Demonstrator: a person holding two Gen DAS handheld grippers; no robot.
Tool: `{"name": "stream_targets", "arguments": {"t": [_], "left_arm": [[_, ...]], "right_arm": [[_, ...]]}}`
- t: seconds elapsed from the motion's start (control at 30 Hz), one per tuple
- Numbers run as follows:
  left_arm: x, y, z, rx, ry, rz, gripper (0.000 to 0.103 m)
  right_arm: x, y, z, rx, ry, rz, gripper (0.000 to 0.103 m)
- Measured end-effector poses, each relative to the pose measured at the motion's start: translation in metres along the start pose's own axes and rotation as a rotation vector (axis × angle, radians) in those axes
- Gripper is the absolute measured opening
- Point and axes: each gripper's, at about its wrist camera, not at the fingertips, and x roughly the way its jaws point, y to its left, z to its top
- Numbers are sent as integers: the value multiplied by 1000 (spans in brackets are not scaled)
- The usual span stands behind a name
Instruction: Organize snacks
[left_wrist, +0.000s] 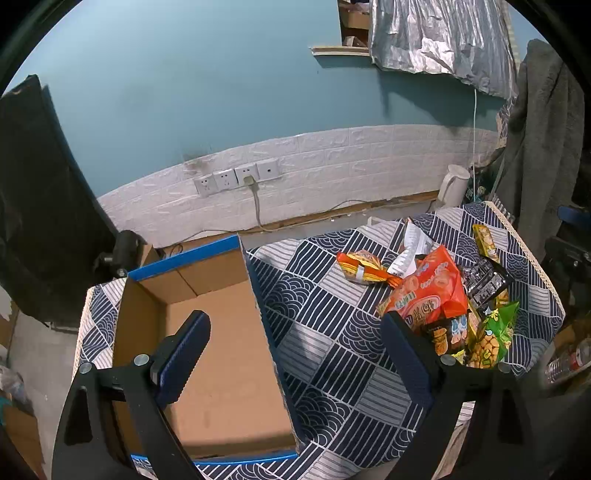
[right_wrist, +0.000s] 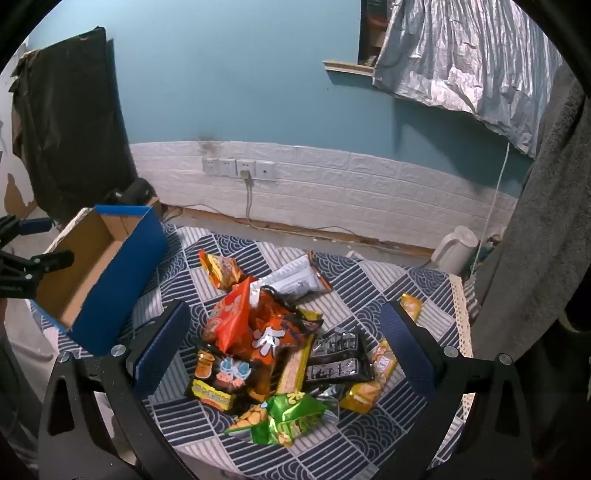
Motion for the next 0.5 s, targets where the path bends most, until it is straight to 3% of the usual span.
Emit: {"name": "stream_targets", "arguments": {"t": [0.5], "left_arm": [[3,-1,-3,-3,8,-1,94]], "right_arm": [[1,2,0,-3,4,-2,101]]}}
